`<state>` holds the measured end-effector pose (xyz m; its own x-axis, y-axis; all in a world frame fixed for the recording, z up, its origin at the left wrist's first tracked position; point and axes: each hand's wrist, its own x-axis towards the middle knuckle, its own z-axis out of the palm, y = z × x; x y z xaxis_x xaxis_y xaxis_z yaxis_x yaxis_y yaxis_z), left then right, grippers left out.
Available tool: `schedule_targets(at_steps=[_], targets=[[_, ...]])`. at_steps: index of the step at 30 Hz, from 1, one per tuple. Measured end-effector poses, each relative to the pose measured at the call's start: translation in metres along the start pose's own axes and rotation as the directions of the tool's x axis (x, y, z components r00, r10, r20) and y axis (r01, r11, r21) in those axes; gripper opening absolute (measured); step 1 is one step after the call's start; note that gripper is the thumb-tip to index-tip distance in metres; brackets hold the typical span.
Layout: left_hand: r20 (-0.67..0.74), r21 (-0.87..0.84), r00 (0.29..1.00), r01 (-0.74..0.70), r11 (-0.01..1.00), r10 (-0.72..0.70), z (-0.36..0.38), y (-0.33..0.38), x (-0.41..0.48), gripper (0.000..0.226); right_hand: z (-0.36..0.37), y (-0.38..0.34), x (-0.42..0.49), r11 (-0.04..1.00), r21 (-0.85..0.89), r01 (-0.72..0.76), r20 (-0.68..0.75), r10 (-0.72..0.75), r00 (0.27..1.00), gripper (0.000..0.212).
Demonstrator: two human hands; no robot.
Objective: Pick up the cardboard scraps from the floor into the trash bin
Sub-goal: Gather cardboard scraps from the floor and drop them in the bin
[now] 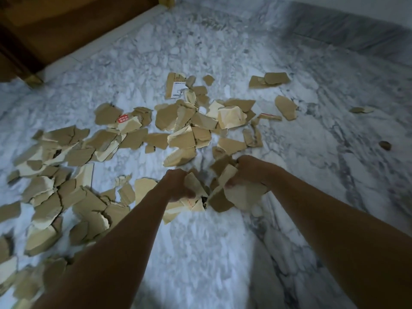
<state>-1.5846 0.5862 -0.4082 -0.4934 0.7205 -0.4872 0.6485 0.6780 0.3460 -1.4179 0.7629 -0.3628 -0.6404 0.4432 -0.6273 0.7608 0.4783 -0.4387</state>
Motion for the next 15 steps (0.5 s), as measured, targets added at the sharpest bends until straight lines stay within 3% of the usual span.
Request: schedule_targets(at_steps=[3, 6, 11, 15], targets=[[-0.005, -0.025, 1.000, -0.029, 0.999, 0.029, 0.002, -0.005, -0.001, 0.070, 0.035, 0.003, 0.006, 0.979, -0.202, 0.016, -0.005, -0.017, 1.000, 0.075], [-0.006, -0.051, 0.997, -0.082, 0.995, 0.081, 0.001, -0.005, -0.004, 0.060, 0.058, 0.010, 0.010, 0.961, -0.276, -0.032, -0.071, 0.013, 0.997, 0.081], [-0.091, -0.267, 0.986, -0.156, 0.951, 0.137, -0.017, -0.002, -0.013, 0.046, 0.056, 0.012, 0.012, 0.989, -0.134, -0.057, -0.045, 0.052, 0.998, 0.075], [-0.188, -0.471, 0.981, -0.054, 0.880, -0.041, -0.060, -0.030, -0.025, 0.049, 0.051, 0.008, 0.004, 0.999, -0.004, -0.039, -0.007, 0.039, 0.999, 0.082]])
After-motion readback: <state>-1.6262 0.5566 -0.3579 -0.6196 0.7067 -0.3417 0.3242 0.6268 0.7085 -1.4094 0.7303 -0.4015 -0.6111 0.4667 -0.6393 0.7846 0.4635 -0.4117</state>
